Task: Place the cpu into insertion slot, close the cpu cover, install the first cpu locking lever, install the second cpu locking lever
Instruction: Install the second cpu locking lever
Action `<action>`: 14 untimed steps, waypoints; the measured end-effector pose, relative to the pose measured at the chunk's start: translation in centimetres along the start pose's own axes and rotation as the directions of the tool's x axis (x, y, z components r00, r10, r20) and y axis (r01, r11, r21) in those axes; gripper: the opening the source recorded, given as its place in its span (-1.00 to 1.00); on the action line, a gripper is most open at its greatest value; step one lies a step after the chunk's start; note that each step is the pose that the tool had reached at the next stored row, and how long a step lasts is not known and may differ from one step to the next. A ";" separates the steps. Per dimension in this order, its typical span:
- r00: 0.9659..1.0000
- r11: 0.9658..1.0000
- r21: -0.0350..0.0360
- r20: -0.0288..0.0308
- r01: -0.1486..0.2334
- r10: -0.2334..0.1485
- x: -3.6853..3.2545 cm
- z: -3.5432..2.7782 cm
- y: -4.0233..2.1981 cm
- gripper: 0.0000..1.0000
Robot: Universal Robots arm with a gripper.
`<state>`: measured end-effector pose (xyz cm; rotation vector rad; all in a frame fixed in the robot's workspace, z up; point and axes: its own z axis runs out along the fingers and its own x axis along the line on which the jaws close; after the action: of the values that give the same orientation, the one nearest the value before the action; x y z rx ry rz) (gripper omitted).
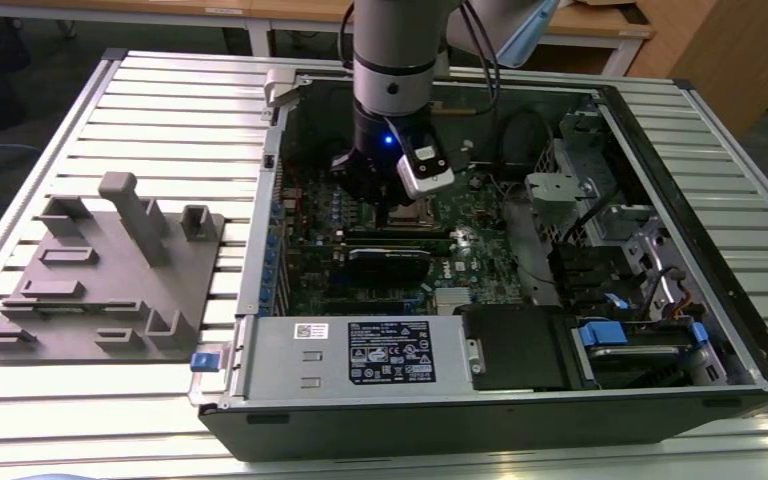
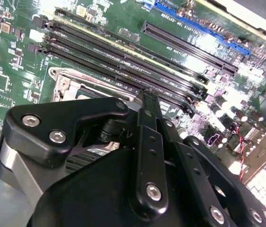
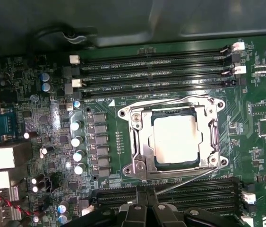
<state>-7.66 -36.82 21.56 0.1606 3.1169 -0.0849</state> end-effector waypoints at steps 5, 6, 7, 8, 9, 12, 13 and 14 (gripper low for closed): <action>1.000 1.000 -0.001 0.000 0.004 -0.004 0.02 0.05 -0.17 -0.80; 1.000 1.000 -0.002 0.000 0.006 -0.006 0.03 0.10 -0.18 -0.80; 1.000 1.000 -0.004 0.000 0.008 -0.008 0.04 0.16 -0.17 -0.80; 1.000 1.000 -0.006 0.000 0.011 -0.011 0.05 0.22 -0.17 -0.80; 1.000 1.000 -0.007 0.000 0.013 -0.013 0.05 0.27 -0.17 -0.80; 1.000 1.000 -0.007 0.000 0.016 -0.016 0.05 0.28 -0.17 -0.80; 1.000 1.000 -0.007 0.000 0.016 -0.016 0.05 0.30 -0.17 -0.80; 1.000 1.000 -0.008 0.000 0.016 -0.016 0.08 0.33 -0.17 -0.80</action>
<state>-7.75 -37.00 21.24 0.1360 3.1182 -0.0733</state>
